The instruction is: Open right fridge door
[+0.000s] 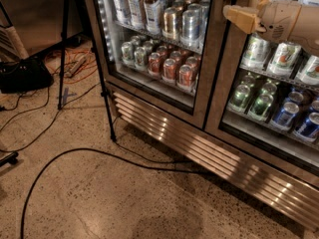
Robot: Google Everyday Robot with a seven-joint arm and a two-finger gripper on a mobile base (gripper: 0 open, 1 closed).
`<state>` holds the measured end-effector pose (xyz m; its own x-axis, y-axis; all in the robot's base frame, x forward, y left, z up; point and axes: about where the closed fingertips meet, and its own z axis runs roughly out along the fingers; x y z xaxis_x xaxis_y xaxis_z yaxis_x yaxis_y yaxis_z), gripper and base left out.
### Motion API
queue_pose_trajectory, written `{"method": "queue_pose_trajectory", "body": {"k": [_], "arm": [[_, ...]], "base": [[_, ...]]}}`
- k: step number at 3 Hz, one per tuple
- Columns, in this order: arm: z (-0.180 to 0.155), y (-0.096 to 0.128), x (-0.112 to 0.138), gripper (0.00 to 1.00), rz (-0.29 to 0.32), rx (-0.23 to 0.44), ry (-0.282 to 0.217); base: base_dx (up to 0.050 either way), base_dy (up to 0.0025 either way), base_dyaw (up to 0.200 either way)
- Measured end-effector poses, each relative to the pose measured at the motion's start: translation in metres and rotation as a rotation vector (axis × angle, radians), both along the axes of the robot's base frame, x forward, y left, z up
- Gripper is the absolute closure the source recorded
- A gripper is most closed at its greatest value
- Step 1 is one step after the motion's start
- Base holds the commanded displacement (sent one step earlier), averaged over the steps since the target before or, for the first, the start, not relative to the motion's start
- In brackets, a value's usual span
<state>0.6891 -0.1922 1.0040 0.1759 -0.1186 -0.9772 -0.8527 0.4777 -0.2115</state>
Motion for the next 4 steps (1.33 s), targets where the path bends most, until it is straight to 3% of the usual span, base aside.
{"method": "queue_pose_trajectory", "body": {"k": [1, 2, 3, 4], "arm": [[0.001, -0.007, 0.004, 1.0, 0.0, 0.0, 0.0], [0.002, -0.013, 0.007, 1.0, 0.0, 0.0, 0.0], [0.001, -0.032, 0.03, 1.0, 0.0, 0.0, 0.0], [0.001, -0.032, 0.03, 1.0, 0.0, 0.0, 0.0]], "base": [[0.0, 0.0, 0.0], [0.0, 0.0, 0.0], [-0.05, 0.00004, 0.0], [0.0, 0.0, 0.0]]}}
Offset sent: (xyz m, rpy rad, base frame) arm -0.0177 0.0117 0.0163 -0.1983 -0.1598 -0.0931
